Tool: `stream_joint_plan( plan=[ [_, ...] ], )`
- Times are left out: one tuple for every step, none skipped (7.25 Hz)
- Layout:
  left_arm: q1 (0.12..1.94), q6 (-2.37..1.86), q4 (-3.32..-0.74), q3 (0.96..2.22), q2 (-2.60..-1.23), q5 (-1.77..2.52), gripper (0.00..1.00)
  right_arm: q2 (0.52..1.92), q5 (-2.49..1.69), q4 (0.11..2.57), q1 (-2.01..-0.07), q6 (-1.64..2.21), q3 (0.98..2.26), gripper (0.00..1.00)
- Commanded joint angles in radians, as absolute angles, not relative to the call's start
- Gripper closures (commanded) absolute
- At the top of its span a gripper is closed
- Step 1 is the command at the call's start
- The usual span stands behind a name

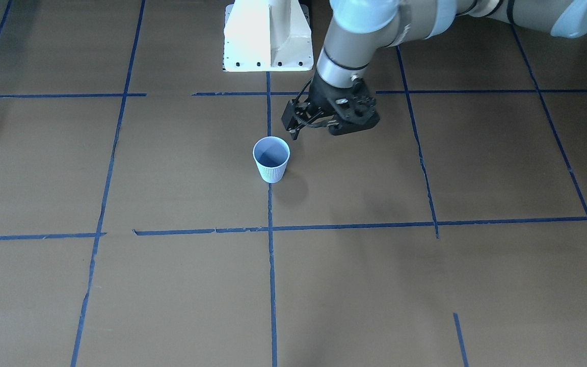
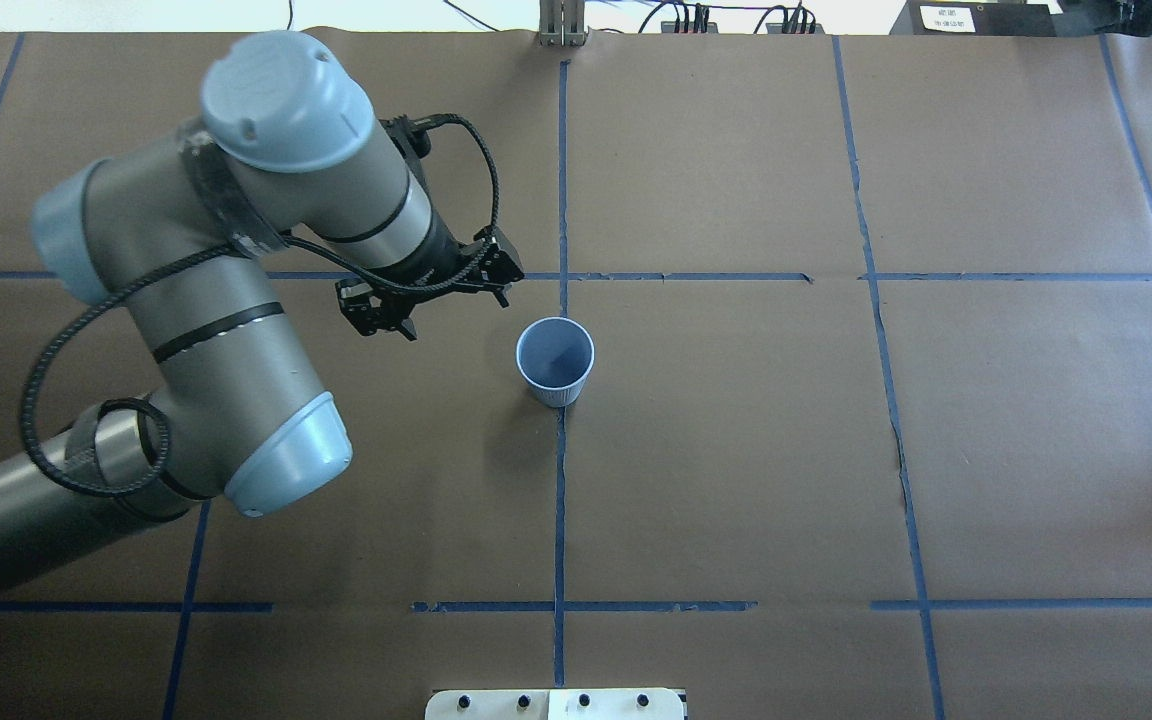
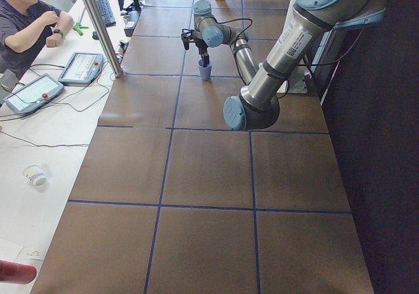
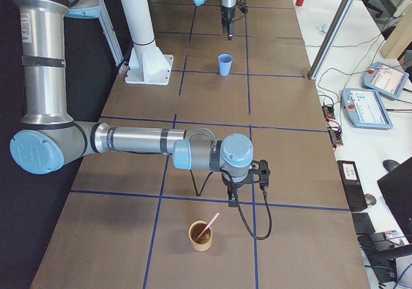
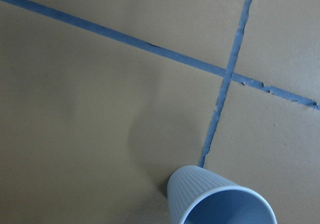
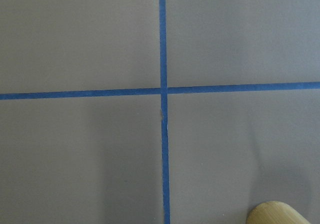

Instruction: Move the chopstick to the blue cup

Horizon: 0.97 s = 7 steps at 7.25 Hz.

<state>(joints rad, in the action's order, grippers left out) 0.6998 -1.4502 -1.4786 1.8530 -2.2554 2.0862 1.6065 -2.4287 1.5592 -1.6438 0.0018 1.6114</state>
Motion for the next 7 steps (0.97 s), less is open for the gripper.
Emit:
stream_joint_plan(
  plan=[
    [0.776,-1.422,-1.463,1.925,-2.177,2.138,0.00,1.609,-2.445,1.551,-1.709,-0.009,1.601,0.00],
    [0.776,-1.416,-1.463,1.924,-2.172,2.138,0.00,1.570,-2.444,1.561,-1.745,-0.011,1.598,0.00],
    [0.776,-1.416,-1.463,1.927,-2.174,2.138,0.00,1.577,-2.427,1.554,-1.752,-0.046,1.576,0.00],
    [0.776,-1.416,-1.463,1.925,-2.172,2.138,0.00,1.589,-2.410,1.546,-1.752,-0.149,1.540,0.00],
    [0.776,-1.416,-1.463,1.925,-2.172,2.138,0.00,1.615,-2.398,1.542,-1.752,-0.161,1.545,0.00],
    [0.776,-1.416,-1.463,1.925,-2.171,2.137,0.00,1.637,-2.399,1.530,-1.752,-0.164,1.546,0.00],
    [0.773,-1.416,-1.463,1.924,-2.171,2.137,0.00,1.667,-2.396,1.479,-1.752,-0.164,1.546,0.00]
  ],
)
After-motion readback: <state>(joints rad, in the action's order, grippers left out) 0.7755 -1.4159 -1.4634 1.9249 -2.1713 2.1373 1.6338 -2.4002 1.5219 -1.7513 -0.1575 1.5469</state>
